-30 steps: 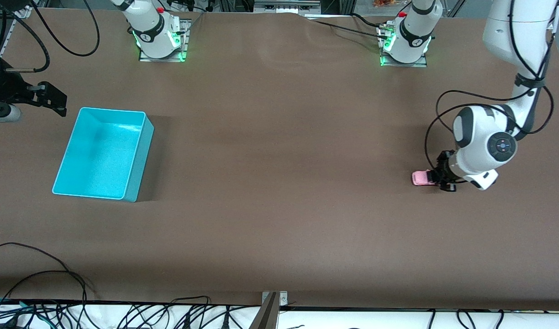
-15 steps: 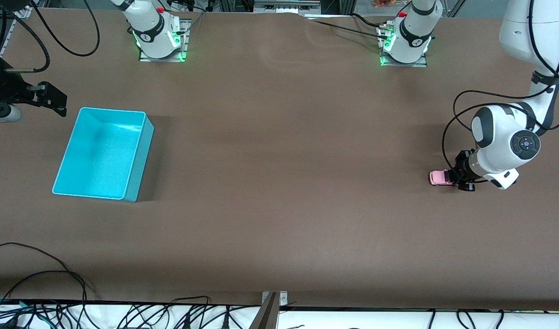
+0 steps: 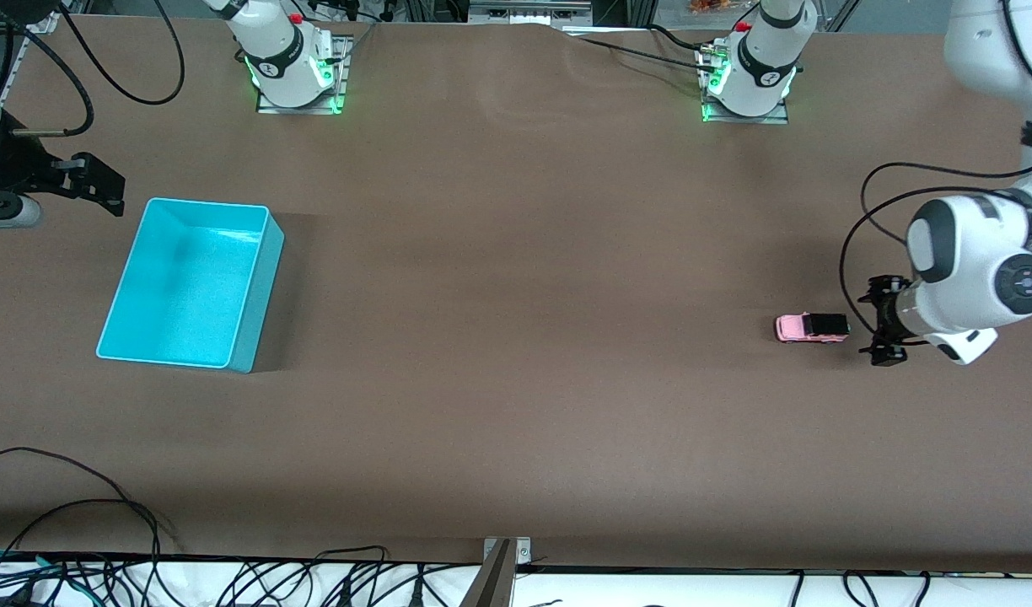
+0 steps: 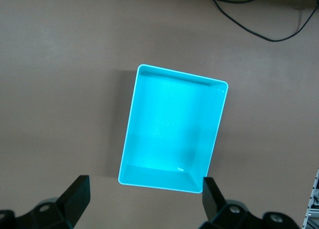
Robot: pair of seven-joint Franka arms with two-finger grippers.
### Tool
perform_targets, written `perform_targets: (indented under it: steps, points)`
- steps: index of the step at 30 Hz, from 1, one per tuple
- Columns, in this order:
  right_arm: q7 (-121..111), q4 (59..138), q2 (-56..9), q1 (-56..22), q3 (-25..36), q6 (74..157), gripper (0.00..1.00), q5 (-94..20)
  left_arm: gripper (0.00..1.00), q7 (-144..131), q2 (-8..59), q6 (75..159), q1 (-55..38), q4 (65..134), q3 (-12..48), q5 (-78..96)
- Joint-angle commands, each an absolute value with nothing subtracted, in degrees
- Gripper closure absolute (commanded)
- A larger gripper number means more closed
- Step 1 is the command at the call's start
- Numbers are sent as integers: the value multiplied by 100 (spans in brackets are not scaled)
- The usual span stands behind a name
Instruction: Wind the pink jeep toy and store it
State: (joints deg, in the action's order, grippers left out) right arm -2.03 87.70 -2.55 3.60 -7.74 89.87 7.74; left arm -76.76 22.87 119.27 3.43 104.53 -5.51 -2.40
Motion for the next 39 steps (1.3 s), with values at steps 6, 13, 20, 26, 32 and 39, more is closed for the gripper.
perform_targets:
  steps: [6,13,20,26,32,39]
  points:
    - [-149,8710,-255,360,-765,8991,0,835,0,-6461,1450,11004,352,9933,-483,-308]
    - [-158,8701,-255,378,-756,9009,0,835,0,-5688,1441,10855,308,9150,-308,-299]
    - [-158,8701,-237,378,-756,8956,0,835,0,-4011,1441,10854,299,8702,-211,-308]
    - [-193,8701,-220,378,-765,8938,0,835,0,-2489,1433,10837,299,8517,-62,-308]
    - [-149,8701,-220,360,-782,8939,0,712,0,-1364,1389,10574,290,8350,-18,-88]
    - [-150,8701,-228,308,-791,8991,0,651,0,-835,1214,10064,299,8209,114,61]
